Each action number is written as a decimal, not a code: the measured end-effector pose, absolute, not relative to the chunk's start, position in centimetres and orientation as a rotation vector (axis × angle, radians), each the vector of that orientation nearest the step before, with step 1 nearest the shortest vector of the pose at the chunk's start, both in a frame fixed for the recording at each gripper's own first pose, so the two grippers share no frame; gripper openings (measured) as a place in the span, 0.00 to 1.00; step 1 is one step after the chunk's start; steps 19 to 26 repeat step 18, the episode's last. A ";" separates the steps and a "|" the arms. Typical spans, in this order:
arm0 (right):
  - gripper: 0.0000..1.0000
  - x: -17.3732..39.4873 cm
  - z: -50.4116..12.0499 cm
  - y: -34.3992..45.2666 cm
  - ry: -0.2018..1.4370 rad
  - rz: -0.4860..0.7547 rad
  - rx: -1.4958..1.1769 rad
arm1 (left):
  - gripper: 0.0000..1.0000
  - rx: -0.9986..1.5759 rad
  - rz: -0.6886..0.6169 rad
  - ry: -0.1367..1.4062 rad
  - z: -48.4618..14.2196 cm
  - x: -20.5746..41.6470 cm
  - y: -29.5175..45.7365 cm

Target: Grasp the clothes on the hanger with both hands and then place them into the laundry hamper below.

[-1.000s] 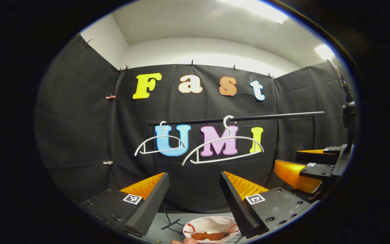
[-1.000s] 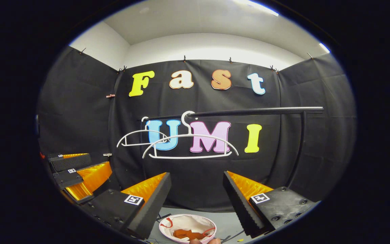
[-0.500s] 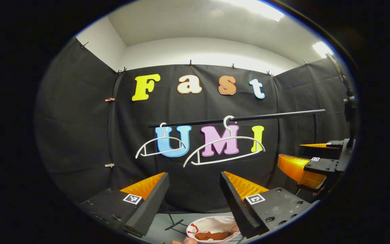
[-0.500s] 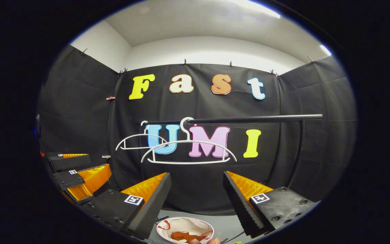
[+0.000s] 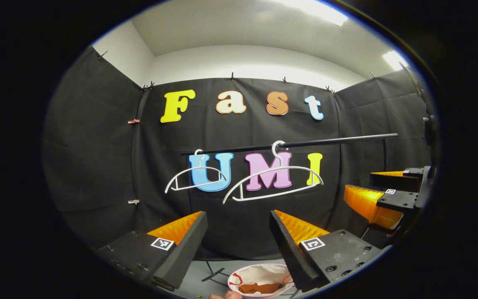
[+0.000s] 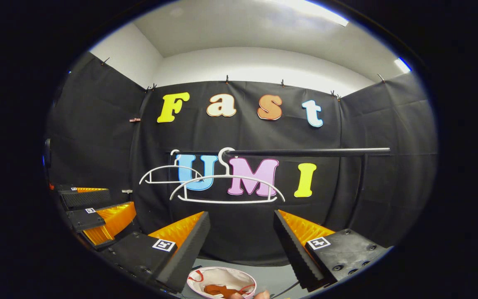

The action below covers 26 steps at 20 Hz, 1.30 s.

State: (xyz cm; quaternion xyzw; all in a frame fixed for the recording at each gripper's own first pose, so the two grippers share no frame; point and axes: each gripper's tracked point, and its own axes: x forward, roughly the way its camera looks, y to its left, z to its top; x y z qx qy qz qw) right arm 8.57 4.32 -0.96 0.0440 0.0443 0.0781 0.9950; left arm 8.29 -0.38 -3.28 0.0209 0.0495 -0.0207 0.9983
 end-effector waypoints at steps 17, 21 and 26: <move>0.99 7.8 -1.3 4.2 0.084 0.161 0.082 | 0.95 0.056 -0.019 0.097 -3.5 7.9 -0.4; 0.99 7.8 -1.1 4.3 0.077 0.165 0.081 | 0.95 0.054 -0.018 0.098 -3.5 7.9 -0.3; 0.99 7.8 -1.1 4.3 0.077 0.165 0.081 | 0.95 0.054 -0.018 0.098 -3.5 7.9 -0.3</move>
